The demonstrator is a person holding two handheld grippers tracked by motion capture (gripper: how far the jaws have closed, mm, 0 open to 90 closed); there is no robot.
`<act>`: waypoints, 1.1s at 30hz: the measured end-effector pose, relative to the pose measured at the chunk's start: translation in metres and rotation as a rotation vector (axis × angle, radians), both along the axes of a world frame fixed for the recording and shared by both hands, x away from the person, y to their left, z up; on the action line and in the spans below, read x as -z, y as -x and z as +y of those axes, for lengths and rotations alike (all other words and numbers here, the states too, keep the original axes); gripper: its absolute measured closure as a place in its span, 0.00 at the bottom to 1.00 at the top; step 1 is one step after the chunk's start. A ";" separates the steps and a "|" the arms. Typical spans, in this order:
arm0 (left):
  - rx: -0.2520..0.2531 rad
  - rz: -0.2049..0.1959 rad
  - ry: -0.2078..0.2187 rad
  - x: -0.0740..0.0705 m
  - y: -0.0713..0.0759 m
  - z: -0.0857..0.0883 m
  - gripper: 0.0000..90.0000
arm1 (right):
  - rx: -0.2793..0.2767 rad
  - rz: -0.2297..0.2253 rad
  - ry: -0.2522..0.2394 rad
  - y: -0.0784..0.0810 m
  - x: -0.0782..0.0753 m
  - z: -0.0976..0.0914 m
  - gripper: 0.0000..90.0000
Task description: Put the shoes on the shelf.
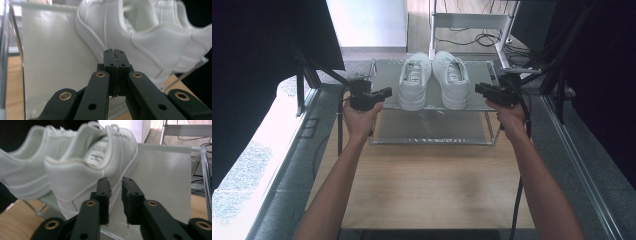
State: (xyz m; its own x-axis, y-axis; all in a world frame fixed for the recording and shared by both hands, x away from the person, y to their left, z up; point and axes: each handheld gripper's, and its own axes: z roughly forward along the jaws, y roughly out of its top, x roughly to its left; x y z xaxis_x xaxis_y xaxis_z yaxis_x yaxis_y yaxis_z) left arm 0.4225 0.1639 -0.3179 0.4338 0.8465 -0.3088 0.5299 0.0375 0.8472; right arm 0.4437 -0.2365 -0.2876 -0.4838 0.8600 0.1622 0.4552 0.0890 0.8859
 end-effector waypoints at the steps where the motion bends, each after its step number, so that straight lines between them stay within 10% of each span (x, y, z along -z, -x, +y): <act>1: 0.004 0.008 -0.001 0.002 0.000 0.000 1.00 | -0.001 0.003 0.017 -0.001 0.005 0.001 0.90; 33: 0.065 0.048 0.008 0.018 0.005 -0.026 1.00 | -0.024 -0.015 0.179 -0.005 0.030 0.033 1.00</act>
State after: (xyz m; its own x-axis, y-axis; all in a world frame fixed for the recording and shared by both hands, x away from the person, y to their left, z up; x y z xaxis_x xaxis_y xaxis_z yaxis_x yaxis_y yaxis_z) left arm 0.4178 0.1375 -0.3361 0.4724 0.8142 -0.3376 0.5715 0.0086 0.8205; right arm 0.4490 -0.2037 -0.3173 -0.5061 0.8625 0.0006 0.4381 0.2565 0.8615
